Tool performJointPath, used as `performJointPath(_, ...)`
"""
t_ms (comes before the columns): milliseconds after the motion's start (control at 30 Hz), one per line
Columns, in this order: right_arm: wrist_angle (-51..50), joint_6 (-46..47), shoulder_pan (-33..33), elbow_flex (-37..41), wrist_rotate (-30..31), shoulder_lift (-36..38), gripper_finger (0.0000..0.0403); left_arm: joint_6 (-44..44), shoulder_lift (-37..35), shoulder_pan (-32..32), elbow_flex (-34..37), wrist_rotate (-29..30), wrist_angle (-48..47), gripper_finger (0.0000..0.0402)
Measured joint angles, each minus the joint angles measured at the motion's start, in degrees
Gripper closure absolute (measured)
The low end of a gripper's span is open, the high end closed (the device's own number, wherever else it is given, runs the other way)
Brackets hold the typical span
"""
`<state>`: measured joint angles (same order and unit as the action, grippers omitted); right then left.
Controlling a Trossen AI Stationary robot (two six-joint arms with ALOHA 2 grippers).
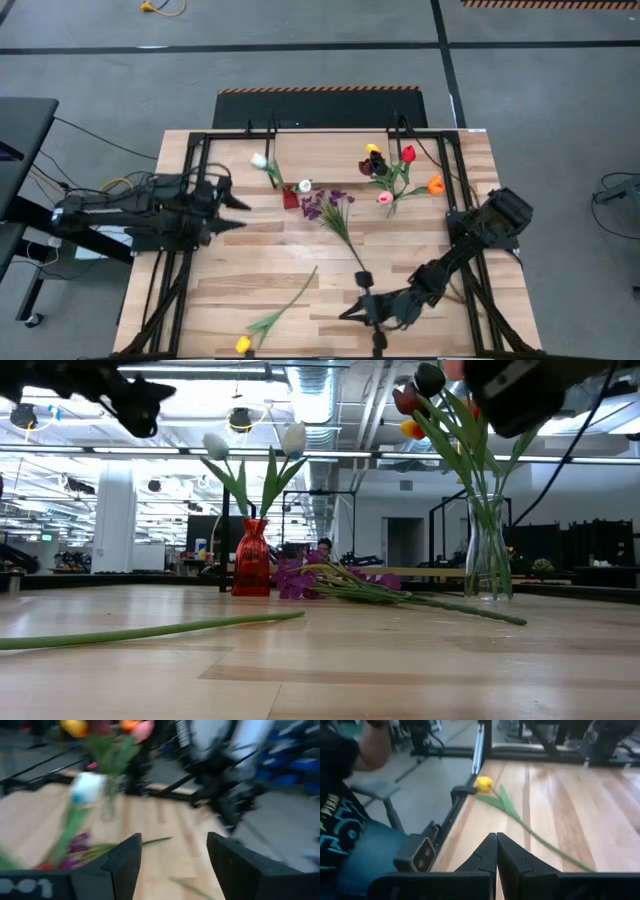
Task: Pick and place flowers into a vace then onto a shelf
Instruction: Put the yellow flower into the red vase
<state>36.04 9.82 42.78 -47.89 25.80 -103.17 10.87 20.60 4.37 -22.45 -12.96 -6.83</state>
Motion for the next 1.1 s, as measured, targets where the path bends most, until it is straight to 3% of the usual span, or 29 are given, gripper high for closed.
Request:
performJointPath(267,-21.7,0.8,-3.6,-14.0,-1.3,-3.7,0.0403,1.8,-5.9,-15.0,8.1,7.4,11.9,0.0185)
performJointPath(533,-42.4,2.2,-8.1,-28.7,-19.9,-4.0,0.0403,-4.2,-6.0,-26.9,9.6,14.3,15.4,0.0185)
performJointPath(767,-56.7,2.1,-10.0,-37.2,-19.8,-4.1,0.0403,-9.8,-6.0,-33.1,9.6,19.2,15.4,0.0185)
performJointPath(1000,-56.6,1.6,-11.1,-37.7,-18.1,-4.5,0.0403,-10.9,-6.0,-35.2,9.6,19.3,15.8,0.0185)
performJointPath(1100,-58.0,-0.2,-11.1,-40.4,-17.5,-8.5,0.0403,-10.7,-6.0,-36.1,9.6,19.1,15.9,0.0185)
